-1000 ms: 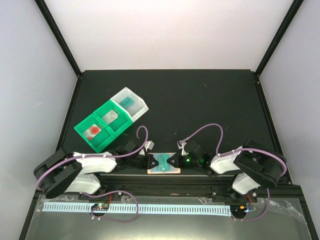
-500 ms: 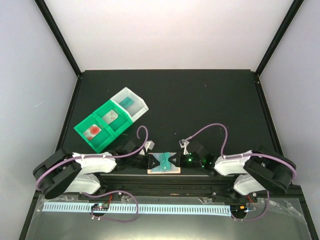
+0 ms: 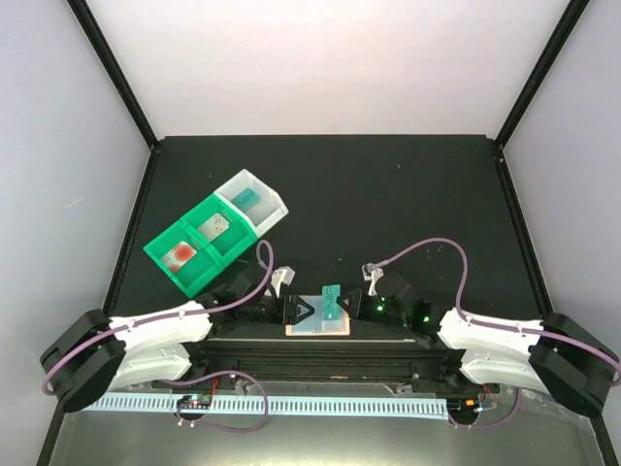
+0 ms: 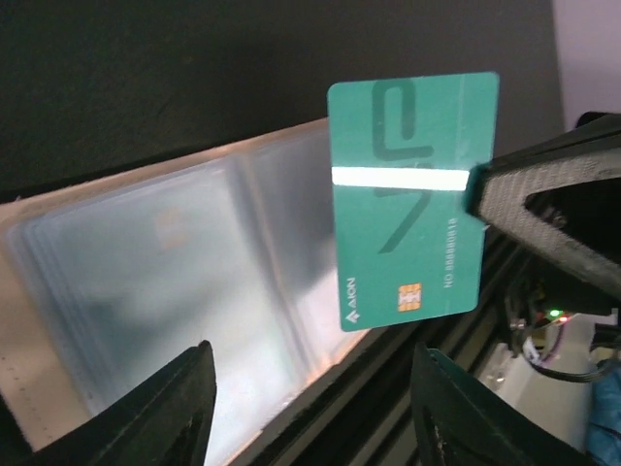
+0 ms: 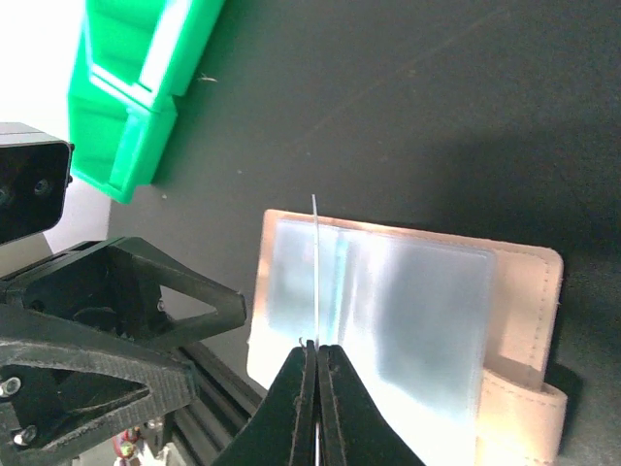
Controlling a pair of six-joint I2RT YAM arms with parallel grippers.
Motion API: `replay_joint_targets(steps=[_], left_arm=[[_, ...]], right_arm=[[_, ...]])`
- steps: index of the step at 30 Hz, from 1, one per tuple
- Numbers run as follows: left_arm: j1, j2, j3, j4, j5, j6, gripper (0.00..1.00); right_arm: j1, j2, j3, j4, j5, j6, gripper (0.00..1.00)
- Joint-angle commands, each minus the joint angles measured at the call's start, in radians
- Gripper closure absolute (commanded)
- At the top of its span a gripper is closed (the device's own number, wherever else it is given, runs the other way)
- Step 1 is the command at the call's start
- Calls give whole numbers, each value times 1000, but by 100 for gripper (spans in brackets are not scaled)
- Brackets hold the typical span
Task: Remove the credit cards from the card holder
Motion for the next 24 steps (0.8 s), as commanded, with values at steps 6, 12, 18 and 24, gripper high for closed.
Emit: replay_joint_targets(steps=[6, 12, 18, 24], left_arm=[[-3, -184, -59, 162, 75, -138, 38], [-4, -280, -77, 228, 88, -199, 41], [-6, -303, -83, 284, 101, -240, 47], [-10, -256, -93, 391, 130, -264, 54]], right_arm=[[-4, -162, -94, 206, -30, 113, 99], [-4, -258, -134, 314, -40, 189, 99], [-3, -337, -158, 360, -34, 243, 99], [-1, -327, -166, 406, -48, 272, 99]])
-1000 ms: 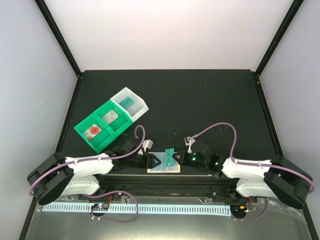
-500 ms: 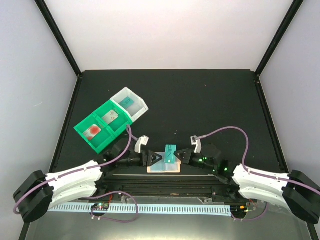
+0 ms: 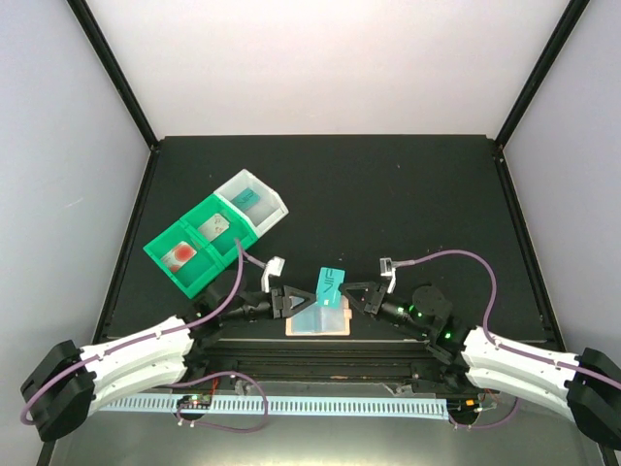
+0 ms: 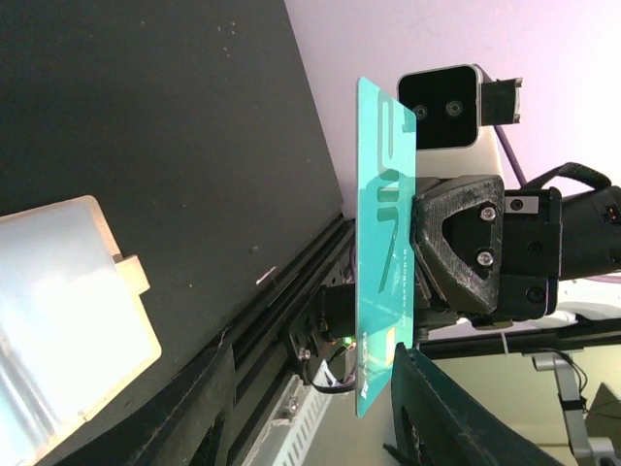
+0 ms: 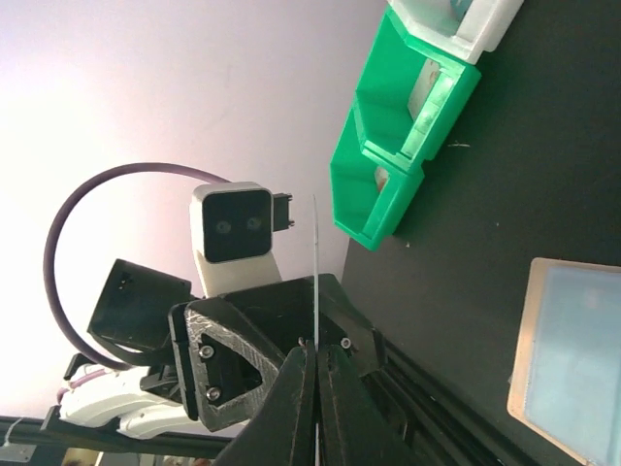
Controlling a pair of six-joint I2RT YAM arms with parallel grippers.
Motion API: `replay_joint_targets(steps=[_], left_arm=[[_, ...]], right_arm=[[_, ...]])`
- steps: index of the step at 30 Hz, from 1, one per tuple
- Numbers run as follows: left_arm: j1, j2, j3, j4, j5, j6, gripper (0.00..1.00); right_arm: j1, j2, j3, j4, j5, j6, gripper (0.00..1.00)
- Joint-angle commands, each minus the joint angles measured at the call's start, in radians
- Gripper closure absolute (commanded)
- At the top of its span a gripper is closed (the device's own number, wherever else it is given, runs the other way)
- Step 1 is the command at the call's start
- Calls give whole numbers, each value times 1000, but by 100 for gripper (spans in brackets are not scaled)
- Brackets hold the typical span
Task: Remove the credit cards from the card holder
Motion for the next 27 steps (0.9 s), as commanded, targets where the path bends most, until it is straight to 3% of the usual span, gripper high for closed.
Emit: replay_joint_targets(steps=[1, 4, 11, 17, 27], left_arm=[[-9, 44, -2, 128, 53, -28, 54], [-11, 89, 2, 193, 92, -46, 59], [-13, 106, -7, 224, 98, -48, 97], [-12, 64, 9, 151, 132, 9, 98], [-10, -75, 116, -220, 255, 265, 99]], right_arm=[[-2, 11, -14, 88, -9, 38, 99], [0, 26, -13, 104, -13, 42, 99], [0, 32, -14, 87, -24, 8, 98], [0, -53, 30, -148, -37, -165, 86], [-2, -328, 275, -780, -17, -575, 67]])
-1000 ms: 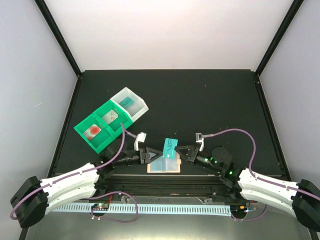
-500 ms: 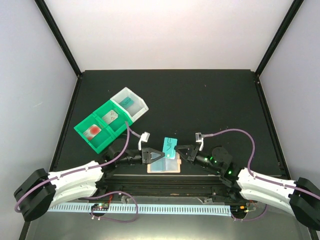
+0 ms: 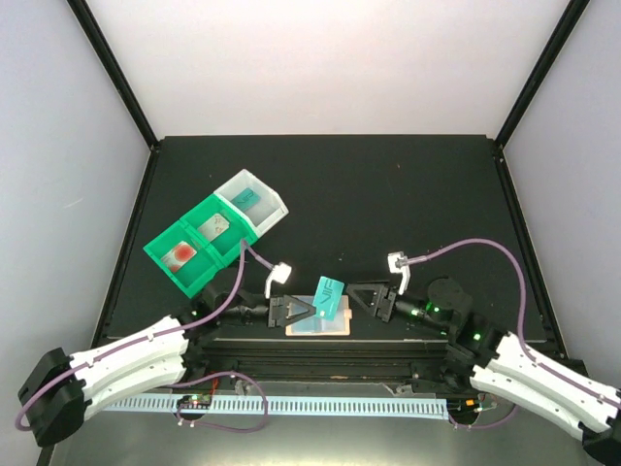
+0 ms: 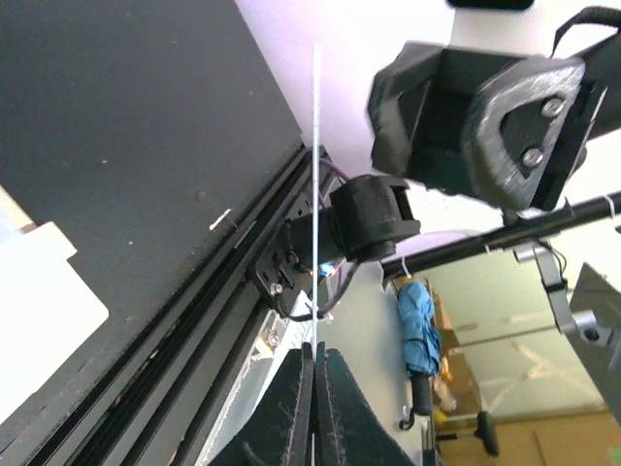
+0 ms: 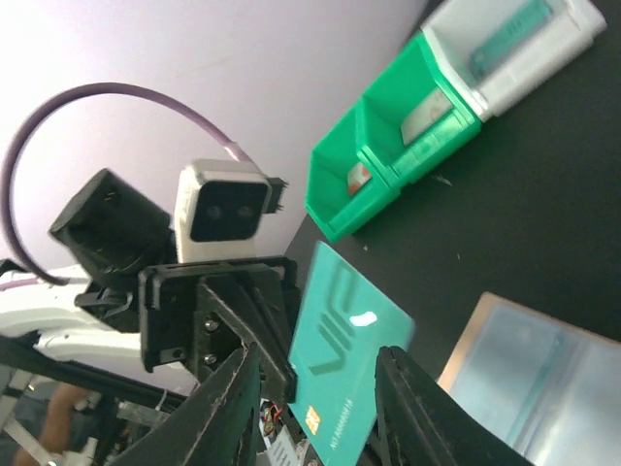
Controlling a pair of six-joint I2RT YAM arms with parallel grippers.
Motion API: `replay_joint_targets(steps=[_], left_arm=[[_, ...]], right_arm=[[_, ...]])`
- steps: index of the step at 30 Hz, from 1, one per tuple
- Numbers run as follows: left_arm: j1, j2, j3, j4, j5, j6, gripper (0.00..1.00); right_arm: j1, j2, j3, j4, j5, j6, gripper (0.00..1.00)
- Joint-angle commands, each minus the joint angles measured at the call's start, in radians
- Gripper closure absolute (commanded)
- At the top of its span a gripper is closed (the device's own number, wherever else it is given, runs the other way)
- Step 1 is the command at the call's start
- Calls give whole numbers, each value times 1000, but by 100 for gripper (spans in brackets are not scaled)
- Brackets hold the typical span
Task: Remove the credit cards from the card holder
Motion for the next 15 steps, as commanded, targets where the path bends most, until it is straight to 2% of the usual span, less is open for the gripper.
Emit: replay_joint_targets(steps=[1, 7, 15], left_arm=[[-5, -51, 94, -202, 90, 159, 98], [-5, -83, 114, -287, 138, 206, 98], [-9, -58, 104, -272, 254, 225, 98]], right_arm=[[0, -84, 149, -339, 6, -262, 66], [0, -9, 321, -562, -40, -425, 64], [0, 176, 389, -510, -303, -476, 64]])
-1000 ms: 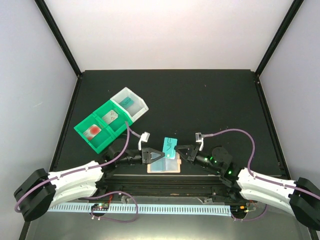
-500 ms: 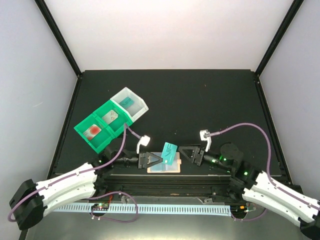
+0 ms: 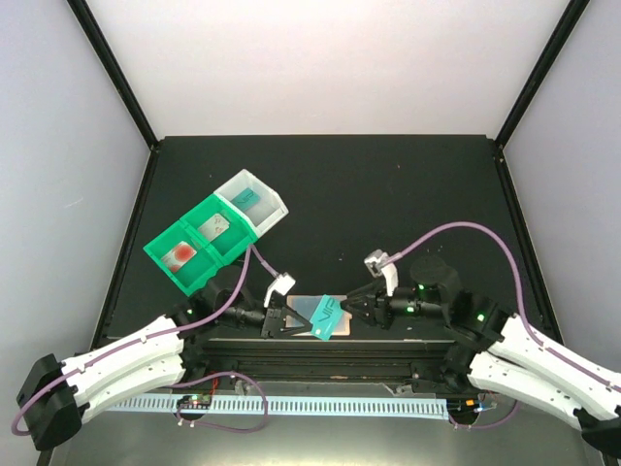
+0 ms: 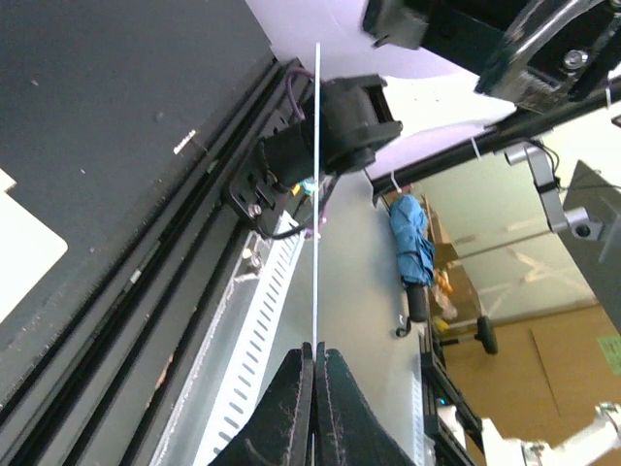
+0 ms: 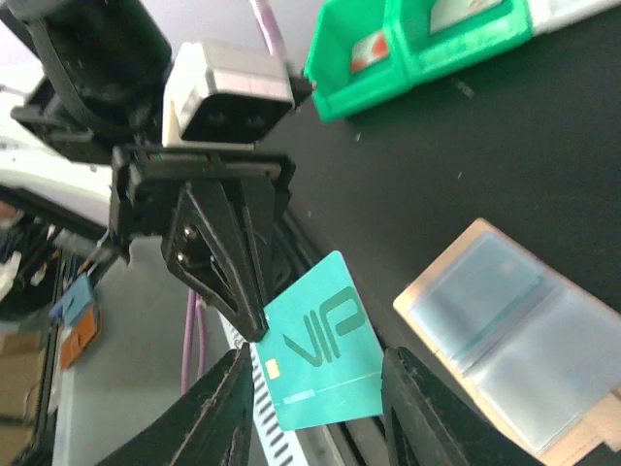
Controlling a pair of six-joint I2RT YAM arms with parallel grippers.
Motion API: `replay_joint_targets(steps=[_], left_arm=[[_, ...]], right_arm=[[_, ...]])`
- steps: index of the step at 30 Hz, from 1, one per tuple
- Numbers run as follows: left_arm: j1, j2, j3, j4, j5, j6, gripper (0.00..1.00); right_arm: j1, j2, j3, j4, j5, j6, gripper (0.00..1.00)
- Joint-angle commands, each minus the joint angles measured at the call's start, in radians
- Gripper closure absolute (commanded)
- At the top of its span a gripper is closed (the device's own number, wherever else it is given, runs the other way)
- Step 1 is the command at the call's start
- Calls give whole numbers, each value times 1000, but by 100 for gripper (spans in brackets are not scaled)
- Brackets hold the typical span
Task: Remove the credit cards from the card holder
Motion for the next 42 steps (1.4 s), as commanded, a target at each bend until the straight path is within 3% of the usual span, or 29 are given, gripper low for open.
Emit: replay_joint_targets(steps=[1, 4, 11, 22, 28, 32, 38, 42], left_arm=[[-10, 3, 26, -13, 86, 41, 98], [-10, -8, 20, -6, 89, 42, 98], [-11, -8, 6, 11, 96, 33, 98], [-11, -8, 7, -6, 73, 34, 98], [-11, -102, 3, -14, -62, -34, 73], [-10, -183, 10, -63, -192, -90, 50], [-10, -302, -5, -104, -328, -173, 42], [-10, -362, -37, -77, -389, -249, 42]], right_arm=[[0, 92, 44, -16, -157, -75, 63], [0, 149, 41, 8, -186, -92, 57], [0, 187, 4, 89, -247, -82, 61], [0, 150, -18, 104, -228, -59, 99], [-1, 133, -19, 139, -144, 17, 99], [-1, 157, -15, 214, -112, 111, 99], [-1, 175, -98, 514, -87, 324, 99], [-1, 188, -120, 610, -17, 403, 99]])
